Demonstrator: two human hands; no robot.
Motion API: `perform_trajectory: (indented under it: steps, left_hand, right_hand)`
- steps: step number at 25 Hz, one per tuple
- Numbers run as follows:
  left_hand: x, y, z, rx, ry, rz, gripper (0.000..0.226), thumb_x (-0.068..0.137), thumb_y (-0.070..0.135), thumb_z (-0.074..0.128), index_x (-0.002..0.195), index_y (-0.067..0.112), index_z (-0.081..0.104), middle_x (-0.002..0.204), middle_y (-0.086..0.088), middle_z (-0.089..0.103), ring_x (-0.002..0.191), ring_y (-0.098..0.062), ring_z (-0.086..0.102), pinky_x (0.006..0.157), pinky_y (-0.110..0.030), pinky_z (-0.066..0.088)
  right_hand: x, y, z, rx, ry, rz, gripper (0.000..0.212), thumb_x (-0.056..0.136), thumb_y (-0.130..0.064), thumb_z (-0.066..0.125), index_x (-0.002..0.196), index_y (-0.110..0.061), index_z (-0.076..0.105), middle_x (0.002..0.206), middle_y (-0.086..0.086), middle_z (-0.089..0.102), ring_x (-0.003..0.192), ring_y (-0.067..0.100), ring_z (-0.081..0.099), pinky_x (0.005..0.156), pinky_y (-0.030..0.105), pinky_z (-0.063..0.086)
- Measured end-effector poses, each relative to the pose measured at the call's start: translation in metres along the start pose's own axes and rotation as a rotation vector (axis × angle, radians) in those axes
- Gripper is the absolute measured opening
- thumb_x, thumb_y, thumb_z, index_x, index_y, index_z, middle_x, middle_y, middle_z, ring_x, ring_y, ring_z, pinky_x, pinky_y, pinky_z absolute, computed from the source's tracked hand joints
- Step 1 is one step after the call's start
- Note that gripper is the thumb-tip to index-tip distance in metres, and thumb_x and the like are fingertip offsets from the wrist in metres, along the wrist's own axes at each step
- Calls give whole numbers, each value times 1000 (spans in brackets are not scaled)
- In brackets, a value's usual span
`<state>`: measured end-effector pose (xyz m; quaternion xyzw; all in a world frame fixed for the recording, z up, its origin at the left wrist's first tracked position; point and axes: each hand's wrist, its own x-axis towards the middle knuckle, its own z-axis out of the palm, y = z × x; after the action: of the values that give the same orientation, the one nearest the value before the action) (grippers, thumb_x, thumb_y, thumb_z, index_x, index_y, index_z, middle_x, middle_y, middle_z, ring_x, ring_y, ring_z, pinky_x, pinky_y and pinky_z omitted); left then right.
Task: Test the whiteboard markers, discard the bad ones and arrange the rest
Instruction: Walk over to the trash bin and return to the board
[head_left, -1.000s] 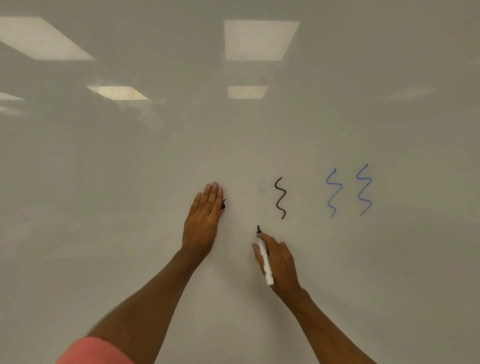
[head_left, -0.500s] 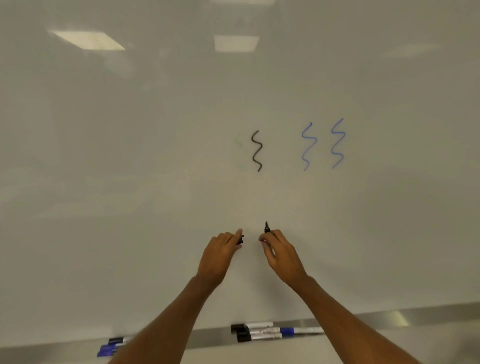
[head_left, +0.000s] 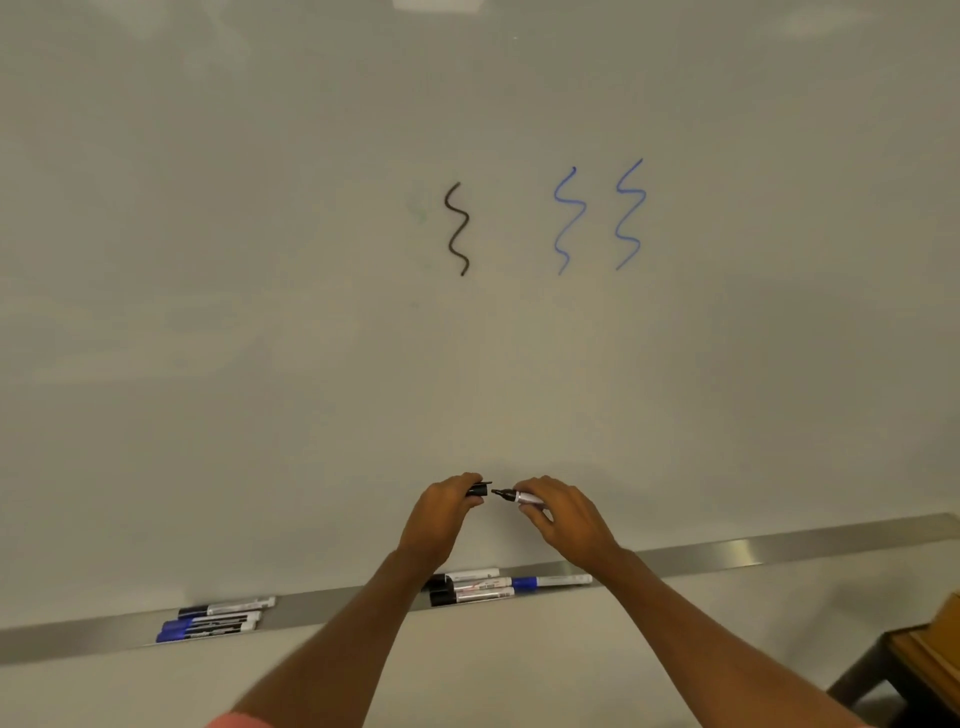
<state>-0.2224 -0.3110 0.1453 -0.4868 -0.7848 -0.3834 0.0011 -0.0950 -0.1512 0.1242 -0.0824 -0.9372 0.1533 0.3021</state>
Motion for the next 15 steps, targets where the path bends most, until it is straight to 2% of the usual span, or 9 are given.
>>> perform_trajectory:
  steps: [5, 10, 15]
  left_hand:
    - [5, 12, 20, 41, -69, 45, 31, 94, 16, 54, 123, 5, 58, 115, -11, 66, 104, -21, 61, 91, -24, 44]
    - [15, 25, 40, 44, -142, 69, 27, 95, 16, 52, 118, 6, 61, 109, -11, 67, 97, -21, 62, 87, -27, 46]
    - [30, 38, 65, 90, -172, 114, 25, 95, 16, 53, 115, 5, 61, 104, -12, 68, 92, -24, 63, 82, -28, 47]
  right_hand:
    - [-5, 13, -4, -16, -17, -41, 22, 92, -24, 58, 111, -16, 65, 94, 1, 68, 79, 14, 61, 67, 23, 47]
    - [-15, 32, -12, -21, -85, 41, 26, 94, -21, 56, 118, -14, 63, 103, 4, 67, 92, 18, 60, 78, 28, 48]
    - [-26, 51, -20, 31, -84, 97, 23, 94, -20, 54, 112, -13, 66, 95, 6, 69, 85, 20, 60, 73, 32, 50]
